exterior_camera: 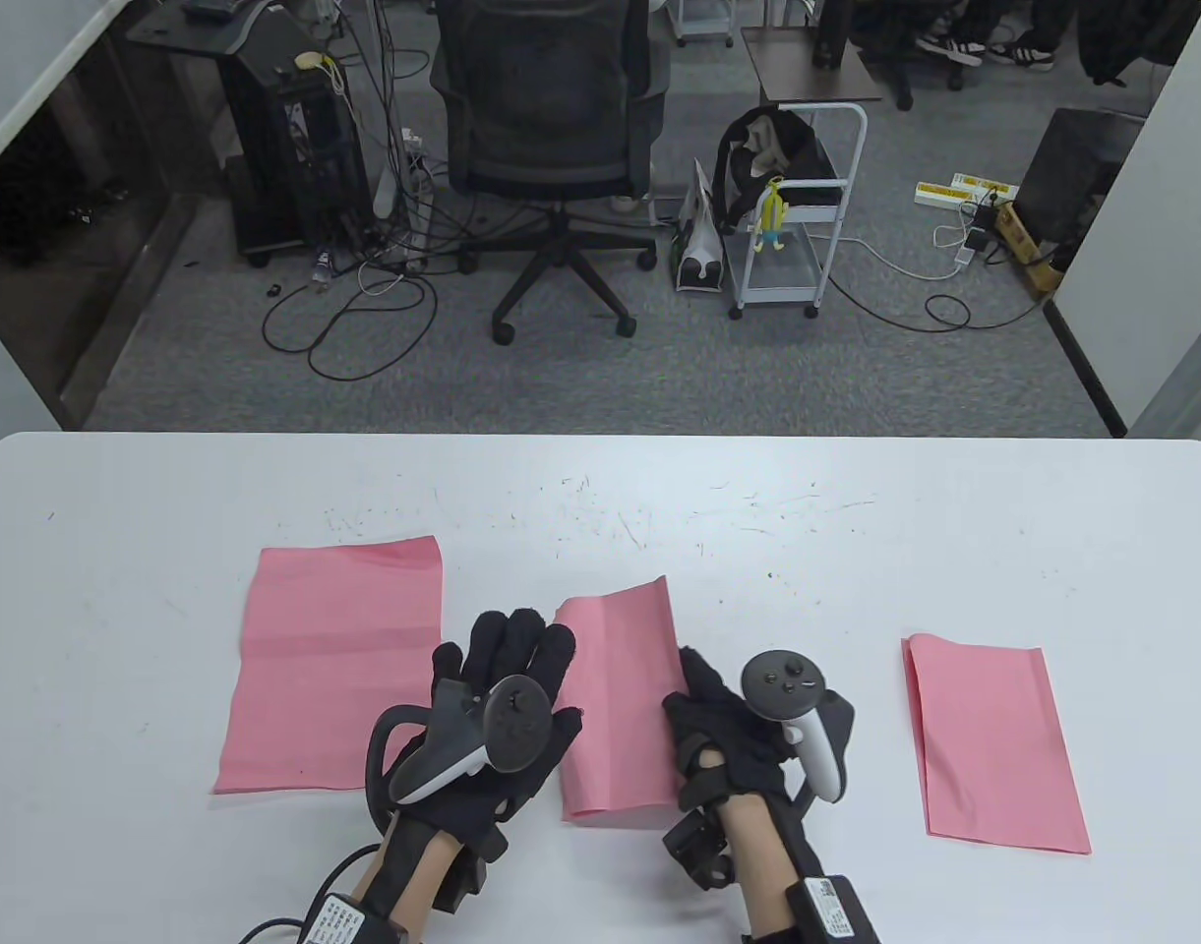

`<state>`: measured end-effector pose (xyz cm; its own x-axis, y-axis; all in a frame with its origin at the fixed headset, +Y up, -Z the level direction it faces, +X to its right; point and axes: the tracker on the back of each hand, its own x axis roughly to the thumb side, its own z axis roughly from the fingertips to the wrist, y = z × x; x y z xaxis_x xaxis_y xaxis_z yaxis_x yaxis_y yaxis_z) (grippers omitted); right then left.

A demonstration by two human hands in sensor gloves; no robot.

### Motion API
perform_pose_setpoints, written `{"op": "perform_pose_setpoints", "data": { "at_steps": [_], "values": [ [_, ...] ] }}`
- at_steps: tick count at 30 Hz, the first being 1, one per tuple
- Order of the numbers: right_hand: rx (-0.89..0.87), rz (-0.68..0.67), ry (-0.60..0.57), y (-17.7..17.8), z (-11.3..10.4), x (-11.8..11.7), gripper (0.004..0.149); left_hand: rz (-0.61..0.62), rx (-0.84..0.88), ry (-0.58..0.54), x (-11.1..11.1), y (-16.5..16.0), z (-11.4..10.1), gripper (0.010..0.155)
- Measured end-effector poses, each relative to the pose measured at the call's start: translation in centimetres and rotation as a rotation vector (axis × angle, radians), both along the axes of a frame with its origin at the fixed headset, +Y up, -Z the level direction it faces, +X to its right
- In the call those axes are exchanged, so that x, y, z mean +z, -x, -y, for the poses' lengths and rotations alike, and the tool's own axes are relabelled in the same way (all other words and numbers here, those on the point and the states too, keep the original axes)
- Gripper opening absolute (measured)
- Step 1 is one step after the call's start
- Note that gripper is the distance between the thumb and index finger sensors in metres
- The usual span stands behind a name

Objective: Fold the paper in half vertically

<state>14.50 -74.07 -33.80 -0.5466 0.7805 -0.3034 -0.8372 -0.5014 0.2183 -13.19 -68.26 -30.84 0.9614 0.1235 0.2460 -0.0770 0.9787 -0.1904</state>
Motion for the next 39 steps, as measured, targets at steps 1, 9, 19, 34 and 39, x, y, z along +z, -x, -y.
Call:
{"op": "perform_pose_setpoints", "data": {
  "at_steps": [1, 9, 19, 34, 39],
  "values": [
    [0.006, 0.025, -0.02, -1.7, -1.2, 0.1, 0.055, -0.001, 0.002, 0.0, 0.0, 0.1, 0.0, 0.078],
    [0.125, 0.184, -0.063, -12.4, -6.3, 2.2, 0.054, -0.01, 0.003, -0.017, 0.0, 0.3, -0.2, 0.078],
    [0.202, 0.424, 0.039, -23.9, -5.4, 5.3, 0.054, -0.035, -0.012, -0.014, -0.2, 0.7, -0.1, 0.078],
    [0.214, 0.518, 0.245, -28.6, 1.7, 4.4, 0.06, -0.065, -0.048, 0.001, -0.6, 1.0, 0.2, 0.078],
    [0.299, 0.553, 0.28, -28.5, 1.8, 4.4, 0.065, -0.068, -0.045, 0.005, -0.7, 1.1, 0.2, 0.078]
  ]
}}
